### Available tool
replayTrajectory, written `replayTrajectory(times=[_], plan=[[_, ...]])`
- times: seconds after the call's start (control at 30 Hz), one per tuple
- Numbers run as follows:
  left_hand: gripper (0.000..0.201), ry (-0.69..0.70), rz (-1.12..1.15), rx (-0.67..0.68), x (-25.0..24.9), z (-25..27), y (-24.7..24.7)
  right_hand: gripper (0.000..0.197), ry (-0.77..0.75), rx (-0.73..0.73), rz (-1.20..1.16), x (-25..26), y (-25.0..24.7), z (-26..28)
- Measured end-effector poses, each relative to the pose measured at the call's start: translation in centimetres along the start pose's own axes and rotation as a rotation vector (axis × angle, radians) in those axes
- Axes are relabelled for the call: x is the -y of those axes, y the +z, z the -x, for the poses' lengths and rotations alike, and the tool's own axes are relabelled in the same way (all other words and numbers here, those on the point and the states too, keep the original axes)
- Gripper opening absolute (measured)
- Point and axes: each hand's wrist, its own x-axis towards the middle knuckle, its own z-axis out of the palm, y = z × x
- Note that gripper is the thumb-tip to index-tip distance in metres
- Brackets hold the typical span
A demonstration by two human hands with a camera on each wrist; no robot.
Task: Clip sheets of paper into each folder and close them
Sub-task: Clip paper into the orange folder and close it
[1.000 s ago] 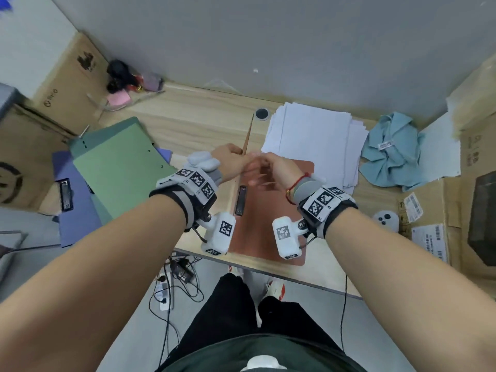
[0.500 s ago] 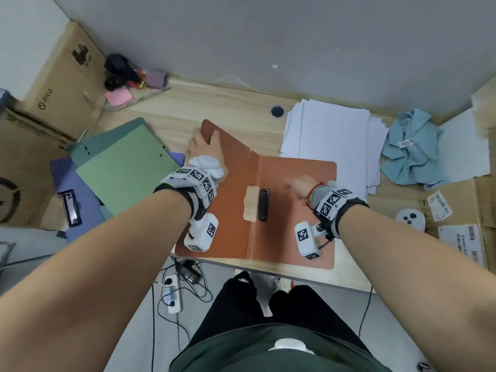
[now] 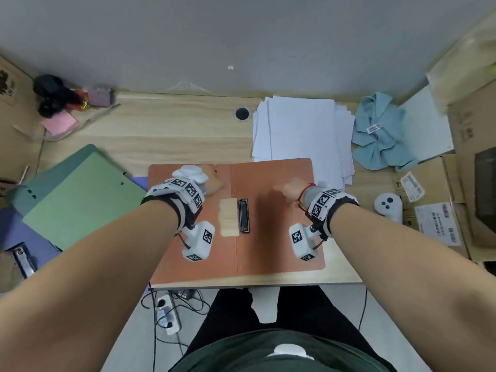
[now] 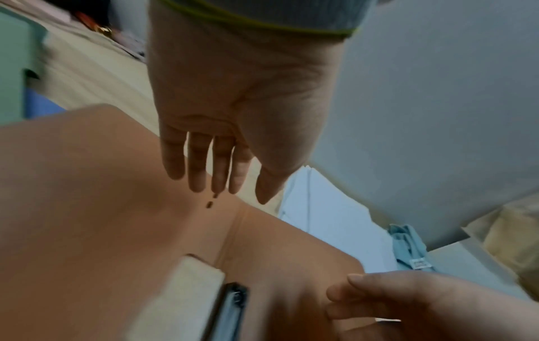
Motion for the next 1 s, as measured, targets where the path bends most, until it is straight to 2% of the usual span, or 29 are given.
replayTrajectory(times=[0.07, 0.17, 0.3, 0.37, 0.47, 0.63, 0.8, 0.83, 0.93, 0.97, 1.0], plan=[[0.021, 0.086, 0.167, -0.024, -2.5, -1.0, -0.3, 0.034, -0.037, -0.041, -0.039, -0.2, -2.6, -0.1], [0.034, 0.16, 0.284, -0.033, -7.1, -2.4, -0.7, 0.029, -0.066, -0.125, -0.022, -0.5, -7.6, -1.4], [0.056, 0.069, 0.485, 0.002, -13.4, -4.4, 0.0, 0.037, -0.067, -0.242, -0.079, -1.6, -12.8, -4.1], [0.065, 0.025, 0.489, 0.036, -15.4, -5.3, 0.5, 0.037, -0.042, -0.28, -0.089, -2.2, -14.2, -5.1], [0.064, -0.055, 0.442, 0.033, -18.1, -7.4, 1.6, 0.037, 0.065, -0.287, -0.135, -3.4, -15.7, -7.4], [0.073, -0.131, 0.365, 0.049, -19.7, -9.5, 2.5, 0.05, 0.111, -0.282, -0.222, -4.0, -15.6, -9.1], [0.072, -0.156, 0.299, 0.056, -19.7, -11.1, 2.8, 0.054, 0.113, -0.289, -0.217, -4.3, -15.5, -10.3], [0.066, -0.147, 0.296, 0.075, -19.7, -11.4, 2.8, 0.055, 0.117, -0.283, -0.221, -4.5, -15.7, -10.5], [0.008, -0.061, 0.326, 0.138, -19.5, -11.8, 2.6, 0.058, 0.094, -0.307, -0.277, -5.4, -15.8, -10.9], [0.016, -0.028, 0.339, 0.141, -19.4, -12.2, 2.7, 0.056, 0.093, -0.318, -0.311, -5.6, -15.9, -11.1], [0.013, -0.001, 0.371, 0.129, -19.6, -12.0, 2.5, 0.051, 0.078, -0.336, -0.342, -5.9, -16.0, -11.3]])
